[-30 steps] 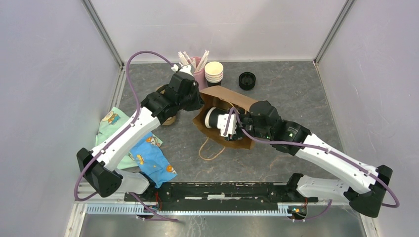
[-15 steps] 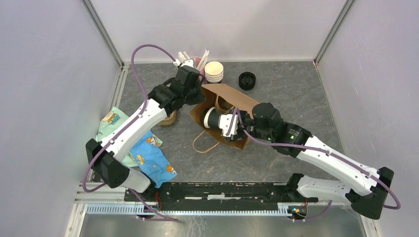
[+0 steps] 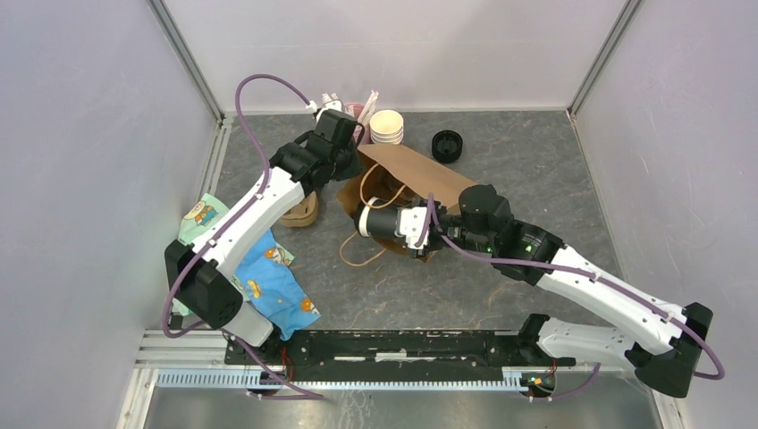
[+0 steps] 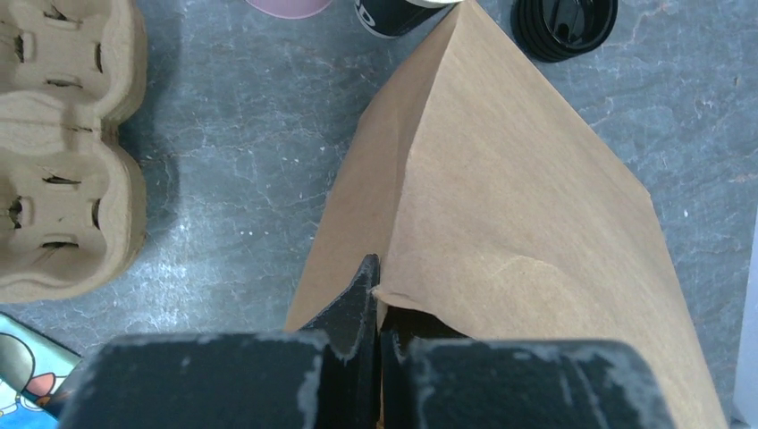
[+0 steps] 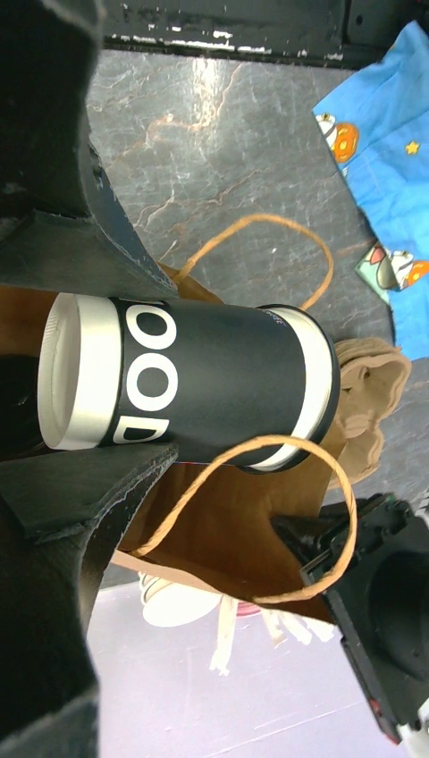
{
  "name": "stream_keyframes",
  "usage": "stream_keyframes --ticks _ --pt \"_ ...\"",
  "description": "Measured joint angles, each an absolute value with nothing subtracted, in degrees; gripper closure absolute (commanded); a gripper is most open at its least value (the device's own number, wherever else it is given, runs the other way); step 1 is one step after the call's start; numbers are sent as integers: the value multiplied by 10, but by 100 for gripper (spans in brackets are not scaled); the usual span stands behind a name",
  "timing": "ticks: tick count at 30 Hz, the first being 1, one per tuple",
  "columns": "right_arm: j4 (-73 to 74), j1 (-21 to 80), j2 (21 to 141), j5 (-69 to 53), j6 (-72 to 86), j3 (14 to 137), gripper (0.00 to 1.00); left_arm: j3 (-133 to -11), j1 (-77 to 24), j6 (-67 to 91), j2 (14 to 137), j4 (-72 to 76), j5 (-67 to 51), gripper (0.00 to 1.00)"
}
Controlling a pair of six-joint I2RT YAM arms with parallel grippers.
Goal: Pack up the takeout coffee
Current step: Place the coffee cup at the center of the board.
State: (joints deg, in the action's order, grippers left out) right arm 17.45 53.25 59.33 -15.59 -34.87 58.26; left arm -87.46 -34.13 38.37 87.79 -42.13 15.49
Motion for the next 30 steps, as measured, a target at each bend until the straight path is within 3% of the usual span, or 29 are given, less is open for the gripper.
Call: stream_keyframes --ticks 16,23,30 --pt "94 585 657 -305 -343 506 81 -923 -319 341 918 -431 150 98" --pt "51 622 740 -312 -362 475 79 -931 -314 326 922 -441 150 98" --pt "-10 624 776 -281 -377 391 71 -931 -312 322 922 -443 150 98"
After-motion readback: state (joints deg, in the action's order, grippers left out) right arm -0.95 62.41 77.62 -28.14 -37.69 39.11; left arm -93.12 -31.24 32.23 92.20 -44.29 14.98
